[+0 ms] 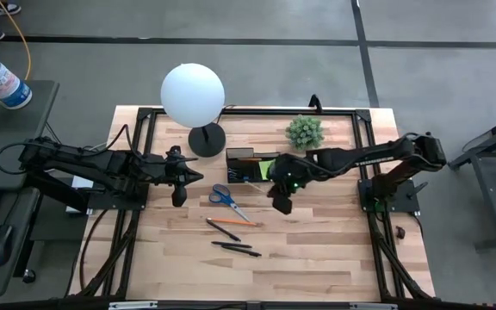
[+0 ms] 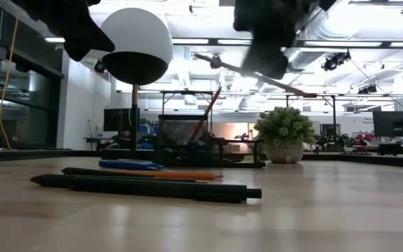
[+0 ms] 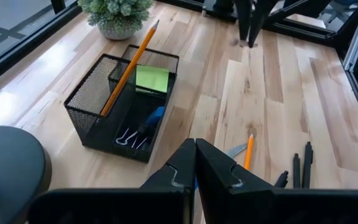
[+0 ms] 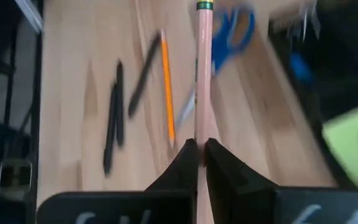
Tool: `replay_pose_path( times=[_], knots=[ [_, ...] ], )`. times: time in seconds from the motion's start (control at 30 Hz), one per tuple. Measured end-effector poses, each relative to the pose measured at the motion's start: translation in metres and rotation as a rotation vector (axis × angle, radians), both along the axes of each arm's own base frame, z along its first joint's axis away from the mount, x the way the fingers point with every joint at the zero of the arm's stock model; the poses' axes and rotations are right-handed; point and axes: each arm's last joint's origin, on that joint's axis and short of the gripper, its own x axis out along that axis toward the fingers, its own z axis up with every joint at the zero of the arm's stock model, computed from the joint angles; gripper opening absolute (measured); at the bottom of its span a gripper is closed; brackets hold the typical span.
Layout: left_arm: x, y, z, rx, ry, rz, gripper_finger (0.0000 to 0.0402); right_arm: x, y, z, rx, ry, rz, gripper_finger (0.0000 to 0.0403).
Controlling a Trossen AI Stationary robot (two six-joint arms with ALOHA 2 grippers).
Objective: Pick and place office supplies into organizer
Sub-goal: Put the pink pencil into the desk organizer
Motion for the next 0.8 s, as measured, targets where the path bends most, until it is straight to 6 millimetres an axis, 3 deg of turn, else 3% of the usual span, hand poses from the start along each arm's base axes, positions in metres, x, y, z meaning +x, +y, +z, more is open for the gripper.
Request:
replay_pose_path(
  times=[0.2, 0.5, 0.8],
  knots=[
    [-0.001, 0.0, -0.002, -0.027, 0.015, -0.001, 0.0001, 0.011, -0.018, 0.011, -0.135, -0.169, -0.033, 0.0001],
    [-0.001, -0.001, -0.002, -0.045, 0.016, -0.025, 0.0001, 0.027, -0.065, 0.026, -0.315, -0.436, -0.13, 0.0],
    [-0.001, -0.001, -0.002, -0.065, 0.015, -0.013, 0.0001, 0.048, -0.085, 0.01, -0.445, -0.533, -0.113, 0.0]
  ],
)
